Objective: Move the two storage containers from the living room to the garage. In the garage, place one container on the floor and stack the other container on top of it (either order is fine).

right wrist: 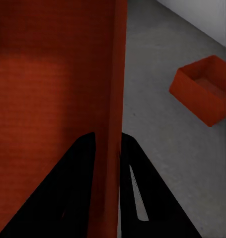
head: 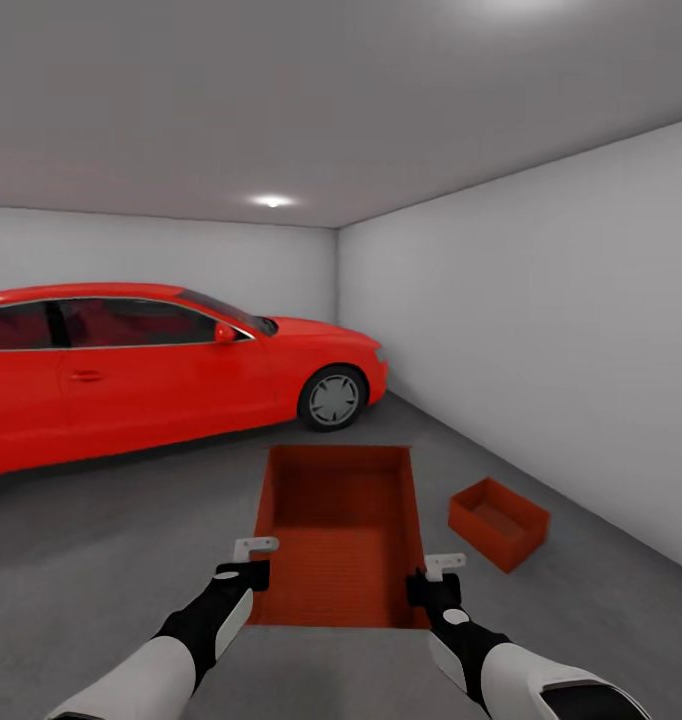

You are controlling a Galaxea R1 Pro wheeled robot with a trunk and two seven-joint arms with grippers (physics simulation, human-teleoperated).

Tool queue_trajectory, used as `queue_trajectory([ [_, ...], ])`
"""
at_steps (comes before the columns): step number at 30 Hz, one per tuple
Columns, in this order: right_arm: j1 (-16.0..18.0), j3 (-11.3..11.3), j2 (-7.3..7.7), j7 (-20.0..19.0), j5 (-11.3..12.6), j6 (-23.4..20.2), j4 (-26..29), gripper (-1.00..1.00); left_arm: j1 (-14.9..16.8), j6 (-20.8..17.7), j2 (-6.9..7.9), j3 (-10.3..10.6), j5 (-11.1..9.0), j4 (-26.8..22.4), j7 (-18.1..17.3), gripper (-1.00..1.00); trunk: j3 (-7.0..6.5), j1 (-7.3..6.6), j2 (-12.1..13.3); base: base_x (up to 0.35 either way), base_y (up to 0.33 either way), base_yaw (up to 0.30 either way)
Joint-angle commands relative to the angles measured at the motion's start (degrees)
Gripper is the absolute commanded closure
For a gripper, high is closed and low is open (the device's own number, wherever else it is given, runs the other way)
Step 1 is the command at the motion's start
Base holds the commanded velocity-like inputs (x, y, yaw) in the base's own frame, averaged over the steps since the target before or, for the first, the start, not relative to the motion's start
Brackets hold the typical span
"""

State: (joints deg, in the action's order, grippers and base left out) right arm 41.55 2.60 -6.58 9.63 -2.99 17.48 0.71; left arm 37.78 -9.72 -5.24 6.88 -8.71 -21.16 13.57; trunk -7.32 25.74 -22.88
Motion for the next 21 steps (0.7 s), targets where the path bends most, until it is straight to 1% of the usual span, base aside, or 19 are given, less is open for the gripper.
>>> queue_trajectory([
  [1,0.0,-0.3,-0.01,0.4,0.7,0.2,-0.2,1.0,0.0,-0.4,0.01,-0.8,0.4,-2.2,0.7,1.0,0.03,0.05,0.0,0.301,0.161,-0.286],
  [13,0.0,-0.3,-0.01,0.4,0.7,0.2,-0.2,1.0,0.0,-0.4,0.0,-0.9,0.4,-2.2,0.7,1.0,0.03,0.05,0.0,0.308,0.122,-0.286],
  [18,0.0,-0.3,-0.01,0.4,0.7,0.2,-0.2,1.0,0.0,-0.4,-0.01,-0.8,0.4,-2.2,0.7,1.0,0.03,0.05,0.0,0.276,0.033,-0.286],
  [21,0.0,-0.3,-0.01,0.4,0.7,0.2,-0.2,1.0,0.0,-0.4,0.04,-0.9,0.4,-2.2,0.7,1.0,0.03,0.05,0.0,0.153,0.006,-0.286],
])
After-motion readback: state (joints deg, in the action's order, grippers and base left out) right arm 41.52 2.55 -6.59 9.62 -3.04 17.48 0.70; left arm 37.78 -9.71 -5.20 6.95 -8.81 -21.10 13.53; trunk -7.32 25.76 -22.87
